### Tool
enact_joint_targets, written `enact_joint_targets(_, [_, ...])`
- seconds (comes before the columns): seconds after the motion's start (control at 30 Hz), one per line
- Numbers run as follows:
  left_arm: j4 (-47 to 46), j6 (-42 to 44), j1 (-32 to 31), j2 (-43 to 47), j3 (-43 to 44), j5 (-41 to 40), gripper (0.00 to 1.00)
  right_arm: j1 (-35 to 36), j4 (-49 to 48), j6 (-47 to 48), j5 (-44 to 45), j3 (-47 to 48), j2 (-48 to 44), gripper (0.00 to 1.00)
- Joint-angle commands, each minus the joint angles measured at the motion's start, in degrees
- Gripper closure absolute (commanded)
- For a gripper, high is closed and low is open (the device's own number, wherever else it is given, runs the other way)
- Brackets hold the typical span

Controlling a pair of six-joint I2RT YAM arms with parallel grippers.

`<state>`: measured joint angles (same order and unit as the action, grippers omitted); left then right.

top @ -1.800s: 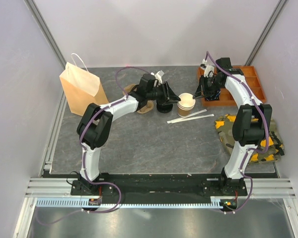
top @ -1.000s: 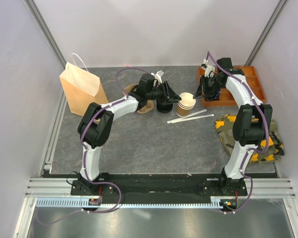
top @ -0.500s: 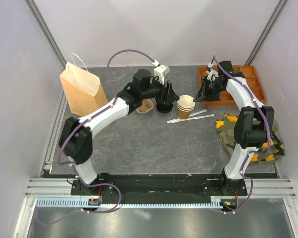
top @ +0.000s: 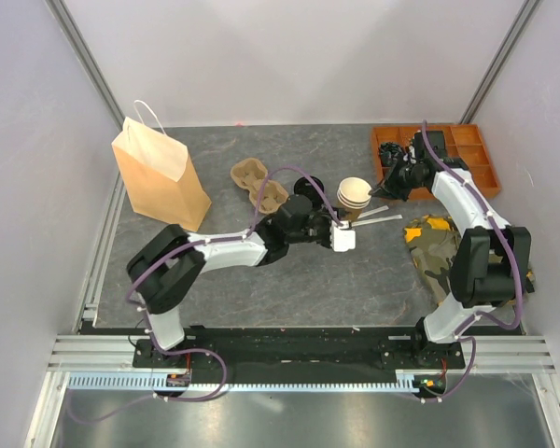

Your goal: Pack the takeout coffee

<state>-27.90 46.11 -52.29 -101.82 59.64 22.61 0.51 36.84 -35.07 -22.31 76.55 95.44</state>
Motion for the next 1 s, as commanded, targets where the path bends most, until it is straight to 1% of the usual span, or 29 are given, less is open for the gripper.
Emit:
enact_joint_targets(0.0, [-14.36,9.97,0.35,-4.69,3.29,1.38,0.37,-0.16,-6.87,-9.49,4.72,-2.29,-2.98,1.0])
enact_joint_targets(0.07, [-16.47,10.75,0.26,-6.1,3.91,2.61,0.35,-0.16,-6.35,-10.28,5.95,-2.64,-3.33,1.0])
enact_joint_targets(0.1, [-18.92,12.85,0.17,-8.11,4.08,4.01,0.33,-0.25,-6.08,-10.98,6.39,-2.9,-3.68,1.0])
enact_joint_targets(0.17, [-19.99,13.22,0.17,-9.97,4.7,4.37,0.33,-0.25,-5.2,-11.6,6.75,-2.99,-3.77,1.0])
enact_joint_targets(0.47, [-19.39,14.1,0.0,-12.44,6.28,5.16,0.32,-0.16,-4.5,-12.21,6.84,-4.04,-5.0,1.0])
enact_joint_targets(0.83, [-18.24,13.57,-0.09,-15.77,9.18,1.56,0.31,0.19,-4.85,-12.66,5.78,-4.39,-5.61,1.0])
enact_joint_targets(0.97, [-17.8,13.57,0.09,-16.74,9.71,1.56,0.31,0.19,-4.93,-12.74,5.78,-4.31,-5.79,1.0])
